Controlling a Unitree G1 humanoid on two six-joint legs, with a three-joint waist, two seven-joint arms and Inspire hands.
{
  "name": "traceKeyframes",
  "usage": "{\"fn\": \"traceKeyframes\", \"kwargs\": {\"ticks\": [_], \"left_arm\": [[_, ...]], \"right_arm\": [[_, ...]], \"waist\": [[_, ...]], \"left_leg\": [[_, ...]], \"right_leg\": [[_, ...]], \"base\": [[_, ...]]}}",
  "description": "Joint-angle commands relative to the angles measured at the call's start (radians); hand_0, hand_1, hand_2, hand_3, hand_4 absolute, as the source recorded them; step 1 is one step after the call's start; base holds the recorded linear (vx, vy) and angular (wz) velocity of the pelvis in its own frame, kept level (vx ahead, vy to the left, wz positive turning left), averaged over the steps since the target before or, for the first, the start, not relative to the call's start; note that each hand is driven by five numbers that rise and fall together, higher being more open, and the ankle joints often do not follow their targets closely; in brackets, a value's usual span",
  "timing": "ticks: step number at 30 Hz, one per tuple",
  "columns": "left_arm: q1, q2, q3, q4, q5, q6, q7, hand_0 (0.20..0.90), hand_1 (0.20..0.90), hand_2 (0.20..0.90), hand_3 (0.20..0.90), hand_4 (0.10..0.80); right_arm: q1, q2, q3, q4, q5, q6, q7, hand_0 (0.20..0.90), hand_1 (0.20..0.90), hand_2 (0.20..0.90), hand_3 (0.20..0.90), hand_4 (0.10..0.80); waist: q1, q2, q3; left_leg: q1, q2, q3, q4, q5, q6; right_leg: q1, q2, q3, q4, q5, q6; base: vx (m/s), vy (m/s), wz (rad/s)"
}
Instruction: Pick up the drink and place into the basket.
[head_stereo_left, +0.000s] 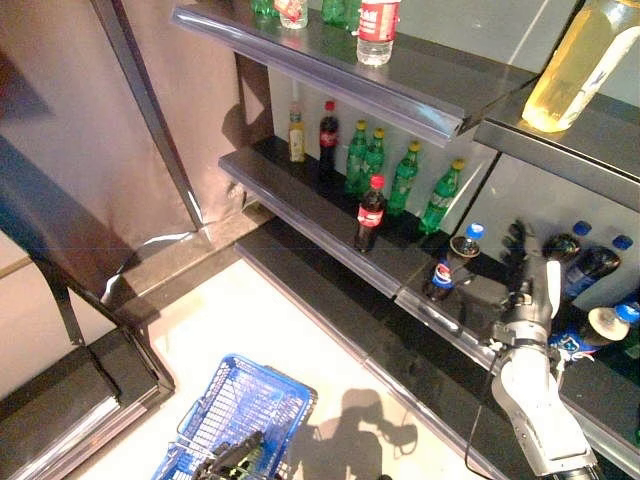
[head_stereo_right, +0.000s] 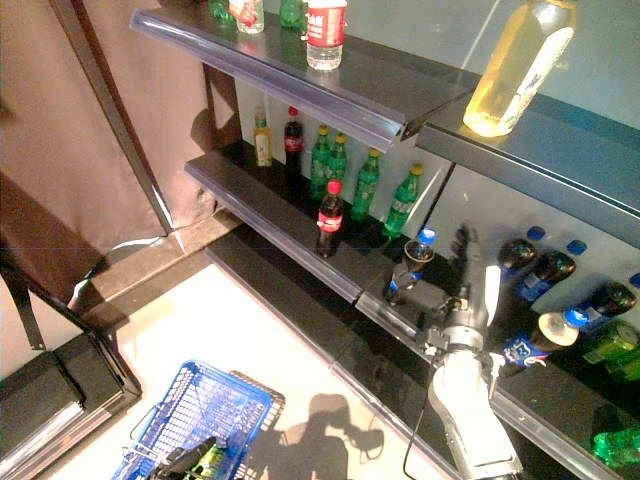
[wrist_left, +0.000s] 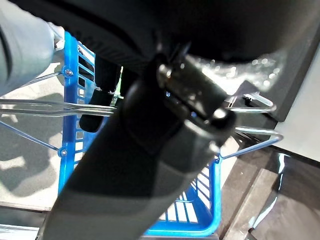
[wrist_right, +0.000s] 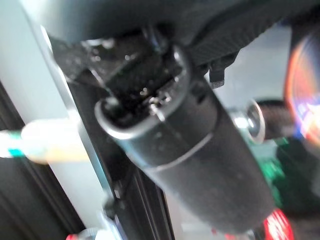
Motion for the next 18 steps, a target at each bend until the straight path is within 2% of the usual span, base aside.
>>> {"fn": "traceKeyframes", "kwargs": {"ticks": [1, 10, 18], "left_arm": [[0.083, 0.013, -0.056, 0.012, 0.039, -0.033, -0.006, 0.3, 0.3, 0.3, 0.2, 0.1], [0.083, 0.017, -0.125, -0.019, 0.03, -0.022, 0.002, 0.3, 0.3, 0.3, 0.2, 0.1], [-0.021, 0.051, -0.224, -0.077, -0.064, -0.021, 0.031, 0.3, 0.3, 0.3, 0.2, 0.1]], "right_arm": [[-0.098, -0.059, -0.095, -0.15, -0.055, -0.107, -0.104, 0.9, 0.9, 0.9, 0.9, 0.8], [-0.121, -0.067, -0.055, -0.1, -0.026, -0.119, -0.179, 0.9, 0.9, 0.9, 0.9, 0.8], [-0.362, -0.07, 0.023, -0.001, -0.006, -0.141, -0.279, 0.9, 0.9, 0.9, 0.9, 0.8]], "waist": [[0.019, 0.028, -0.018], [0.029, 0.048, 0.034], [0.04, 0.072, 0.163]], "left_leg": [[-0.014, 0.037, 0.033, 0.056, -0.044, -0.009], [-0.073, 0.005, -0.014, 0.149, -0.061, 0.004], [-0.229, -0.038, -0.047, 0.227, -0.055, 0.02]], "right_leg": [[-0.027, -0.035, -0.013, 0.108, -0.063, 0.018], [-0.08, -0.039, -0.02, 0.22, -0.104, -0.007], [-0.215, -0.054, -0.007, 0.279, -0.103, -0.021]], "base": [[0.045, 0.028, -0.05], [0.038, 0.046, 0.04], [-0.19, 0.043, 0.05]]}}
